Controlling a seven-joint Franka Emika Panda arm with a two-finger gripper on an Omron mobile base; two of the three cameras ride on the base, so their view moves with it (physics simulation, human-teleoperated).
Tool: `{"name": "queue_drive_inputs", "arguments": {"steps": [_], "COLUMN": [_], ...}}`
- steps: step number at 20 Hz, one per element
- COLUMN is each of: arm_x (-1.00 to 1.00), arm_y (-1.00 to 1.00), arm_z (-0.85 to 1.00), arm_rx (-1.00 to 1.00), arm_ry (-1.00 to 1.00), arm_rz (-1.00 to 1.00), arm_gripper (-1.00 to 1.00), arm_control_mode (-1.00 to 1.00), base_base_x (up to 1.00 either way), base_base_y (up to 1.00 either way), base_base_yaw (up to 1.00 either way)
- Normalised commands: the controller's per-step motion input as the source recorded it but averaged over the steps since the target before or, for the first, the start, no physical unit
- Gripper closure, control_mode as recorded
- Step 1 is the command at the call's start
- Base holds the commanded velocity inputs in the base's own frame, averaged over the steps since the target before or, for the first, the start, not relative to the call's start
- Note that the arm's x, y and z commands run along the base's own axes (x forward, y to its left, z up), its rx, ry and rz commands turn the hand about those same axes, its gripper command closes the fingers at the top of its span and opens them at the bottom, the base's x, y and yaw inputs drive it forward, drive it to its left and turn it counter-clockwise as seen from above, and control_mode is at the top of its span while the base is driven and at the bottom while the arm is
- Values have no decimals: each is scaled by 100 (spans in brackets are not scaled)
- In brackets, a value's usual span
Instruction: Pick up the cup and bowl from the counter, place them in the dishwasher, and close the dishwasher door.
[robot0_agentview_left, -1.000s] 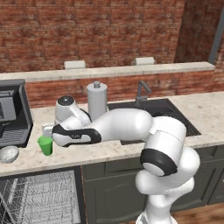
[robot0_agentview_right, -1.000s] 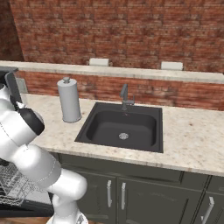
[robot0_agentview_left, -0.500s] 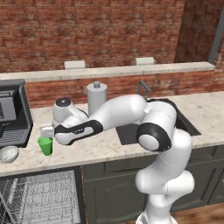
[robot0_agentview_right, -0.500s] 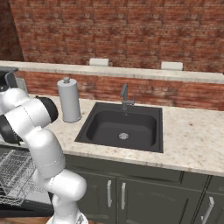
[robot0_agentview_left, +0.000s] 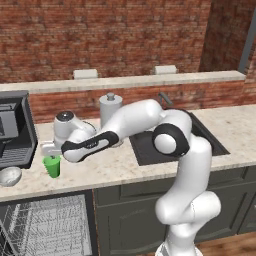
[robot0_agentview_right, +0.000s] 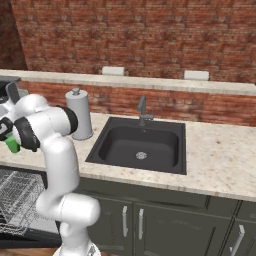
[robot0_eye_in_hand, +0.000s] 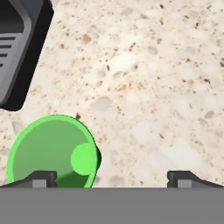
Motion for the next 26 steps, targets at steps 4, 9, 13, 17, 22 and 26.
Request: {"name": "queue_drive_inputs", "arguments": {"steps": [4,9,13,17,22,26], "arm_x": [10,6,3,1,0,-17], "arm_y": [26,20,13,2,0,0], "arm_z": [-15,-31,-35,-28,-3,3], "arm_rx": [0,-1,-2,0,0,0], "arm_ry": [0,2,0,0,0,-2], "arm_rz": [0,0,0,0,0,0], "arm_gripper": [-100,-100,100,100,100,100], "arm_control_mode": [-100,-100,-100,-100,-100,-100], "base_base_x": [0,0,0,0,0,0], "base_base_y": [0,0,0,0,0,0], "base_base_yaw": [0,0,0,0,0,0]}}
